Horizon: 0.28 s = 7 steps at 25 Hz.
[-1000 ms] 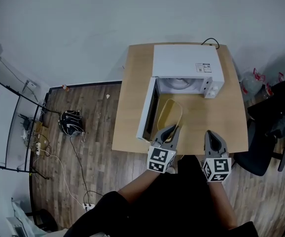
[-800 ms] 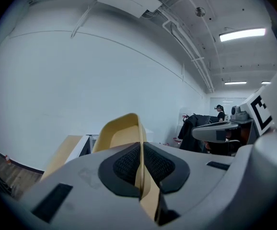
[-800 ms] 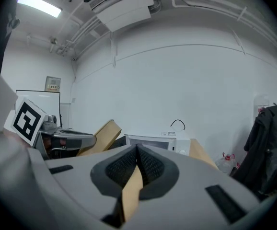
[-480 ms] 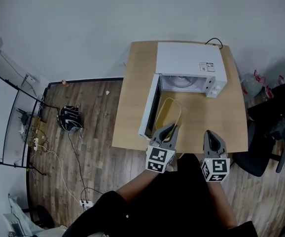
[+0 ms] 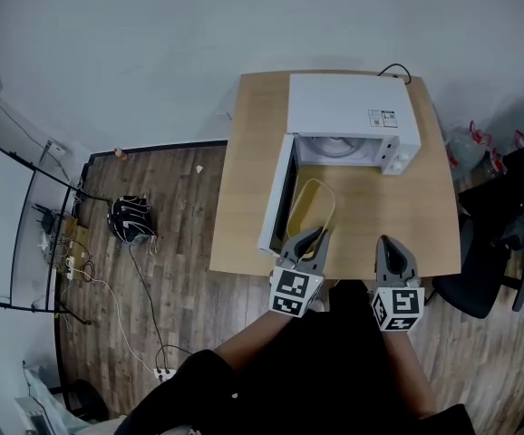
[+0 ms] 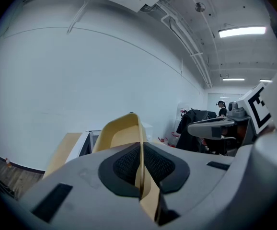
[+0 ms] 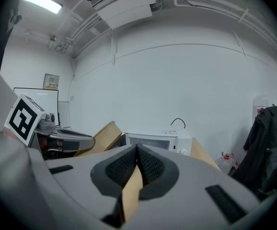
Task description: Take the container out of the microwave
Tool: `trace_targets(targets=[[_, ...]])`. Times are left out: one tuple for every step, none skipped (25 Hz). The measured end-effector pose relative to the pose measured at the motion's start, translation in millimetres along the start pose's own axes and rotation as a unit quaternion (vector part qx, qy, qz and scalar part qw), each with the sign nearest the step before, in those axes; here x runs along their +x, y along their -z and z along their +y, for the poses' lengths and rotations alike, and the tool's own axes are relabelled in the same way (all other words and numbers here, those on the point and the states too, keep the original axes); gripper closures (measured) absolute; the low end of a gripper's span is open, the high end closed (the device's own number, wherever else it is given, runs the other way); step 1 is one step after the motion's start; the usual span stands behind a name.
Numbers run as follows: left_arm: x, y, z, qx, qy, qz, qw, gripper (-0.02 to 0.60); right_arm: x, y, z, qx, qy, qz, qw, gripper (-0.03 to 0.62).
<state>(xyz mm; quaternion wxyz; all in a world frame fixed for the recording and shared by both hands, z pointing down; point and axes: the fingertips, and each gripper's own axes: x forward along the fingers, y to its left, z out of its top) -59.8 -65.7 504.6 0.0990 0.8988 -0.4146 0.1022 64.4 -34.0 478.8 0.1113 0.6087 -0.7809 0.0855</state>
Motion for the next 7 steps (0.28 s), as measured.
trace_targets(targets=[[0.4, -0.3, -0.4, 0.001, 0.002, 0.001, 1.0, 0.555, 0.7, -0.4, 0.2, 0.0, 0.0, 0.0, 1.0, 0.536], [1.1, -0.3, -0.7, 0.002, 0.004, 0.002, 1.0, 0.555, 1.8, -0.8, 0.0, 0.0, 0.001, 0.0, 1.0, 0.536], [2.0, -0.2, -0.9, 0.002, 0.005, 0.004, 1.0, 0.555, 3.2, -1.1, -0.6, 0.001, 0.002, 0.0, 1.0, 0.536], [3.1, -0.3, -0.9, 0.001, 0.007, 0.005, 1.0, 0.555, 4.8, -1.4, -1.5, 0.002, 0.003, 0.0, 1.0, 0.536], [4.2, -0.4, -0.9, 0.0, 0.008, 0.006, 1.0, 0.555, 6.3, -1.7, -2.5, 0.002, 0.005, 0.001, 1.0, 0.536], [5.2, -0.3, -0.8, -0.002, 0.008, 0.007, 0.9999, 0.555, 7.7, -1.9, -3.5, 0.002, 0.006, 0.001, 1.0, 0.535], [6.3, -0.2, -0.6, -0.003, 0.009, 0.007, 0.9999, 0.555, 9.0, -2.1, -4.4, 0.003, 0.008, 0.001, 1.0, 0.536]])
